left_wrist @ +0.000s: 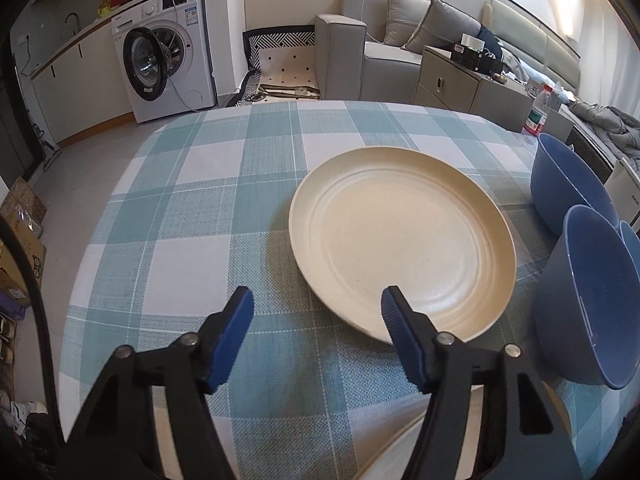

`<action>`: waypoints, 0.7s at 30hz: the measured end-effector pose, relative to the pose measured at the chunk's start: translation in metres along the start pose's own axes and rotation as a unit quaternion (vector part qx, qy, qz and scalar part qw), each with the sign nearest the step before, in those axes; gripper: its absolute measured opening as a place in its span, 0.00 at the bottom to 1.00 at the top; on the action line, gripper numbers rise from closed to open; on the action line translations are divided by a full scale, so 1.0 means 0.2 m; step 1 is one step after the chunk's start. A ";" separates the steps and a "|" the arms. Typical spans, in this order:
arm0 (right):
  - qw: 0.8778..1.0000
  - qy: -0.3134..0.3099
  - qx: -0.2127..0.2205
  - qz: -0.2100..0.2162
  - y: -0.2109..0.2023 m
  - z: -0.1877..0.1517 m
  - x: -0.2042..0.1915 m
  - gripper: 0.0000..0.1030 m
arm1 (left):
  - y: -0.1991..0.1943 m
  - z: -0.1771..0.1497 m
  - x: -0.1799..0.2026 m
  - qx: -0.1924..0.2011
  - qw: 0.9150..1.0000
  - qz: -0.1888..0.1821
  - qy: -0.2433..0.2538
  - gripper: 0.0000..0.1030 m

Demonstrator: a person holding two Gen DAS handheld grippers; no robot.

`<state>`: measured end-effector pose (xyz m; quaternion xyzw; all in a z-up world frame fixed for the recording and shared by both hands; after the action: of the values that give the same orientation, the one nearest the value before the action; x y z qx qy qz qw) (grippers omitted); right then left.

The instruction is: Organize plates and bowls

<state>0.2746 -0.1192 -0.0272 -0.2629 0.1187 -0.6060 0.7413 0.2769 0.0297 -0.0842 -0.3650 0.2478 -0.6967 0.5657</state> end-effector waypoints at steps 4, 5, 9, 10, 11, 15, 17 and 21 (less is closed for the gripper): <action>1.000 0.001 -0.003 0.000 0.01 0.00 0.01 1.00 | 0.03 0.00 -0.01 -0.006 1.000 0.004 0.001 0.64; 1.000 0.001 -0.003 -0.001 0.01 0.00 0.01 1.00 | 0.03 0.00 -0.01 -0.007 1.000 0.007 0.002 0.64; 1.000 0.003 -0.007 -0.002 0.03 -0.01 0.01 1.00 | 0.07 -0.01 -0.03 -0.020 1.000 0.018 -0.001 0.64; 1.000 0.003 -0.007 -0.001 0.03 -0.01 0.02 1.00 | 0.08 -0.01 -0.03 -0.025 1.000 0.019 -0.002 0.64; 1.000 0.003 -0.008 0.001 0.03 -0.01 0.02 1.00 | 0.09 -0.02 -0.04 -0.030 0.999 0.023 -0.001 0.64; 1.000 0.004 -0.008 0.001 0.03 0.00 0.01 1.00 | 0.10 -0.03 -0.05 -0.034 0.999 0.027 0.001 0.65; 1.000 0.003 -0.008 0.003 0.03 0.00 0.01 1.00 | 0.09 -0.03 -0.06 -0.035 0.999 0.031 0.005 0.65; 1.000 0.009 -0.010 0.012 0.03 0.00 0.00 1.00 | 0.09 -0.03 -0.07 -0.036 0.998 0.041 0.010 0.66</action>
<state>0.2805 -0.1187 -0.0299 -0.2637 0.1343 -0.5983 0.7446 0.2842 0.0393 -0.1038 -0.3679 0.2928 -0.6672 0.5777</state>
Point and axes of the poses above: each gripper's, at about its wrist camera, not at the fingertips, and y roughly the way its jaws point, x to its right, z to its top, the point moved 8 cm from there along y, roughly the way its jaws point, and after that the axes turned 13 degrees about -z, right-handed, at the moved point
